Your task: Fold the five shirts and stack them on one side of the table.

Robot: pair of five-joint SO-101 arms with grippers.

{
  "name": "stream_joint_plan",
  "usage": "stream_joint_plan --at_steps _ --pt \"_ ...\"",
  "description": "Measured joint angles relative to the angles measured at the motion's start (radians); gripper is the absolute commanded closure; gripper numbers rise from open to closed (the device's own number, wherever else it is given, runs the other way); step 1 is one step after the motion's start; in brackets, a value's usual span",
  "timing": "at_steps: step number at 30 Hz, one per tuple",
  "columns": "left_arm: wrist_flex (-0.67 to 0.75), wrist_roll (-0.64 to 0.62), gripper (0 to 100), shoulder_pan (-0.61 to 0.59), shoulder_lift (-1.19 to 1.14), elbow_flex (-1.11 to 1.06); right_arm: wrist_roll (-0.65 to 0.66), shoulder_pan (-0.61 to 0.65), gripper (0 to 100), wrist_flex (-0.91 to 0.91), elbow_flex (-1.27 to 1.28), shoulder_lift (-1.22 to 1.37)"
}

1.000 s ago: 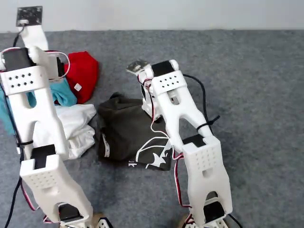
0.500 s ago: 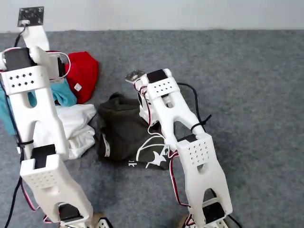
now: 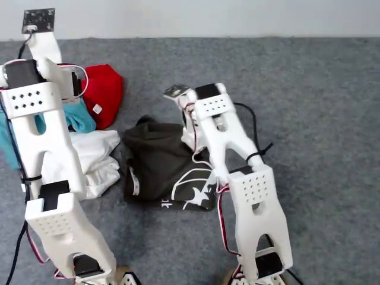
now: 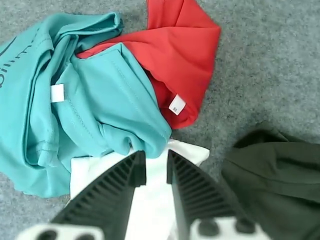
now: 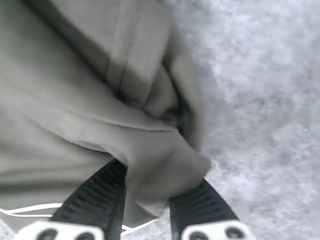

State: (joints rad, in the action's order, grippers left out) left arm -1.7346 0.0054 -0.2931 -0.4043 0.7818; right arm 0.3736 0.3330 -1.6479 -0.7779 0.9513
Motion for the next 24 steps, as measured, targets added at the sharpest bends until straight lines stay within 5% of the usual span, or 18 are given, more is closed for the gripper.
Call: stream_joint_plan --at_steps 15,24 --pt "0.000 0.000 91 0.000 0.000 0.000 -0.193 -0.462 98.9 0.086 -0.184 0.031" --pt "0.000 0.000 91 0.000 0.000 -0.029 -0.416 -0.750 98.9 0.078 -0.261 0.034"
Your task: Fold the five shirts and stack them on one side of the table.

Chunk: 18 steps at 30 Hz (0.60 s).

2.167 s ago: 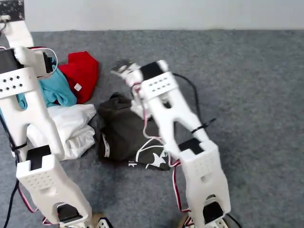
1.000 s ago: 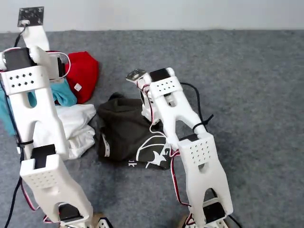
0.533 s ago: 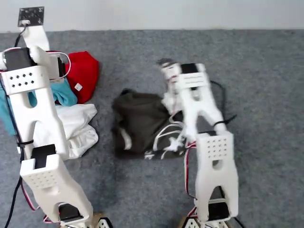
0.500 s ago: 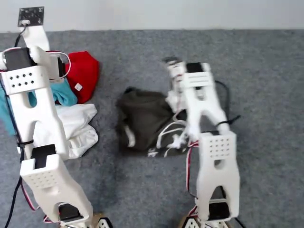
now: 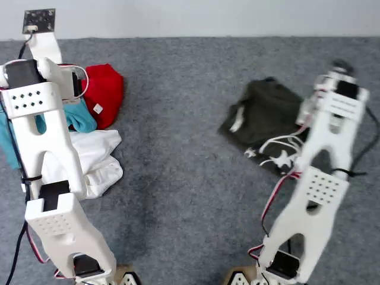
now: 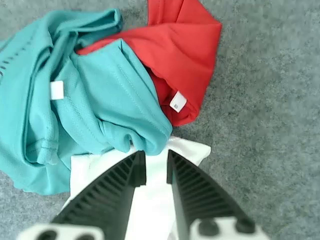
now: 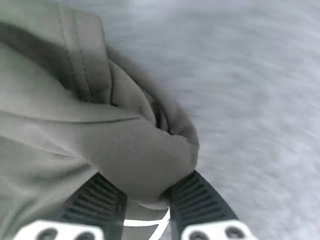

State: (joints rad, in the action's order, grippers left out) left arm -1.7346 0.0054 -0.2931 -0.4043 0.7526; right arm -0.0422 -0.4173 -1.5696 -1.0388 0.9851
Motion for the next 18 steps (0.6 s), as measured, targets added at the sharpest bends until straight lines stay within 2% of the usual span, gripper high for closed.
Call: stream_joint_plan --at_steps 7,18 --pt "0.000 0.000 91 0.000 0.000 -0.028 -0.069 -0.169 98.8 -0.034 0.000 0.000" --pt "0.000 0.000 91 0.000 0.000 -0.028 -0.075 -0.377 98.8 -0.103 0.000 0.000"
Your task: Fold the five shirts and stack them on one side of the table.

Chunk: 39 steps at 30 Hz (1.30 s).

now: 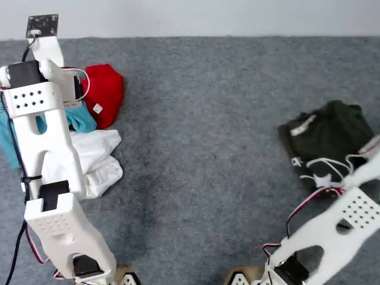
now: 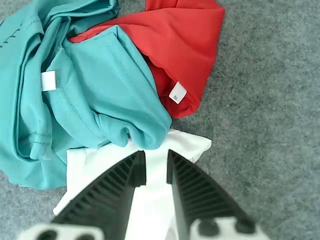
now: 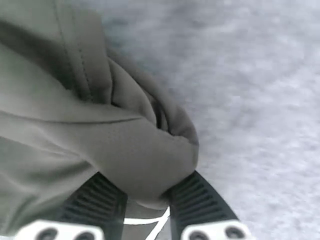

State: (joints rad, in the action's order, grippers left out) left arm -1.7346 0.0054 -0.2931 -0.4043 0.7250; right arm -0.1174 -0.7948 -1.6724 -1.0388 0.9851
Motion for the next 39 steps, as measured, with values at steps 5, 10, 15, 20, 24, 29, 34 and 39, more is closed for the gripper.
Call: stream_joint_plan --at_steps 5,10,15,20,24,29,34,39 --pt "0.000 0.000 91 0.000 0.000 0.000 0.011 -0.064 92.5 -0.040 0.000 0.000" --pt "0.000 0.000 91 0.000 0.000 0.000 0.094 -0.075 75.7 -0.080 0.028 -0.002" --pt "0.000 0.000 91 0.000 0.000 -0.003 0.155 -0.114 75.3 -0.081 0.149 -0.023" --pt "0.000 0.000 91 0.000 0.000 -0.003 0.173 -0.124 75.3 -0.081 0.204 -0.147" --pt "0.000 0.000 91 0.000 0.000 -0.003 0.175 -0.118 75.3 -0.081 0.265 -0.319" --pt "0.000 0.000 91 0.000 0.000 -0.003 0.175 -0.032 75.3 -0.081 0.313 -0.525" --pt "0.000 0.000 91 0.000 0.000 -0.003 0.176 0.084 75.3 -0.035 0.319 -0.562" --pt "0.000 0.000 91 0.000 0.000 -0.003 0.176 0.109 75.3 0.074 0.321 -0.451"
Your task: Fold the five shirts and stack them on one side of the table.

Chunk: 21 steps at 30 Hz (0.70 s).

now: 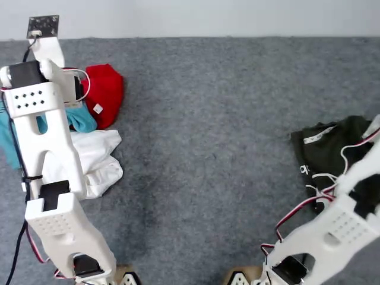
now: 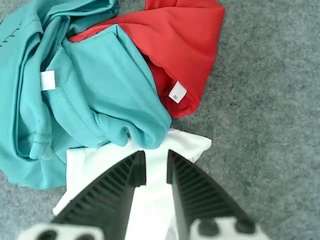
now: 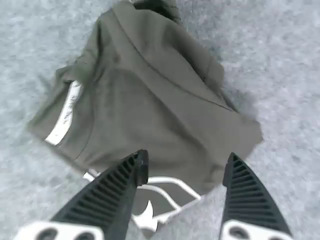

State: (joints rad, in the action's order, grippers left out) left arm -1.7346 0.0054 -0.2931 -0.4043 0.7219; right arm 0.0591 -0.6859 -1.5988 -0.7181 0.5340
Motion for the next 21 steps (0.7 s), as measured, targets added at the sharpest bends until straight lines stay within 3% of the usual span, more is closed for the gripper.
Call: stream_joint_plan --at_steps 11,21 --pt "0.000 0.000 91 0.000 0.000 0.000 -0.038 -0.026 75.3 0.218 0.000 0.232" --pt "0.000 0.000 91 0.000 0.000 0.000 -0.038 -0.075 75.3 0.269 0.000 0.284"
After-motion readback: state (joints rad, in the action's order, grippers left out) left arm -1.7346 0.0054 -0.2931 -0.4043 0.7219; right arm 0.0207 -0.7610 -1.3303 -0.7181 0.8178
